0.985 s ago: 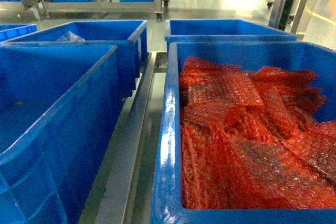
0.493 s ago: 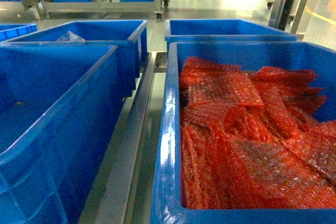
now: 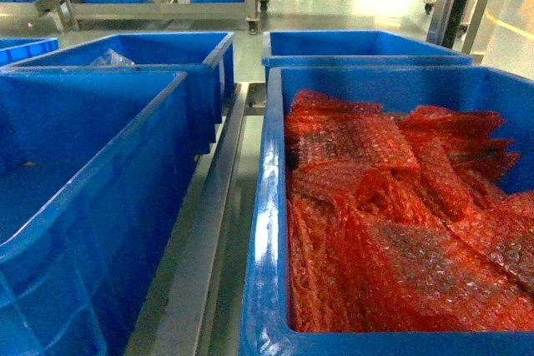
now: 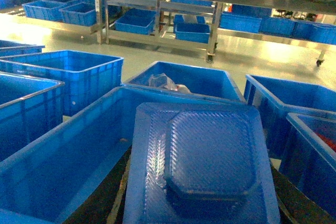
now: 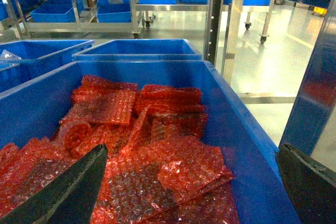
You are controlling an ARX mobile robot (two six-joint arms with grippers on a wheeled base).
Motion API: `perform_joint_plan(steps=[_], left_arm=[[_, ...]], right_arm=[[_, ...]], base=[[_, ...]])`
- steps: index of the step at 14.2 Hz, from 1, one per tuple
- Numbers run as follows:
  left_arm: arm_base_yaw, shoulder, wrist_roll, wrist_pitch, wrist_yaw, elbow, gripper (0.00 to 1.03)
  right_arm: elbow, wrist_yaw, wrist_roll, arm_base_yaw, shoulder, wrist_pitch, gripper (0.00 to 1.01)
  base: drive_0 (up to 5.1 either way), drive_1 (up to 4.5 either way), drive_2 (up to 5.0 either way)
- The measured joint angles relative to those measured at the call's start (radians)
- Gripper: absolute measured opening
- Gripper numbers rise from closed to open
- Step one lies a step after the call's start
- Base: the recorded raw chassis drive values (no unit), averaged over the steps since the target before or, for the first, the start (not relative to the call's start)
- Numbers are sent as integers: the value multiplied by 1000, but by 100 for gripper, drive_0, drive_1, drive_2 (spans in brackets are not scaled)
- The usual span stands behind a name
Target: Pick blue part to blue bin on bottom shelf
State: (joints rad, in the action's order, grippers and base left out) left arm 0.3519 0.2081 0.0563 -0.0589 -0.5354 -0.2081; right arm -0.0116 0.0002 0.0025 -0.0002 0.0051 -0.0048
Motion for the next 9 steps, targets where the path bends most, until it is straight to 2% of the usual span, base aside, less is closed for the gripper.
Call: perform_joint_plan(steps=[9], left_arm=[[0,0,0,0,0,0,43]], right_arm=[[0,0,0,0,0,0,98]], base=[[0,0,0]])
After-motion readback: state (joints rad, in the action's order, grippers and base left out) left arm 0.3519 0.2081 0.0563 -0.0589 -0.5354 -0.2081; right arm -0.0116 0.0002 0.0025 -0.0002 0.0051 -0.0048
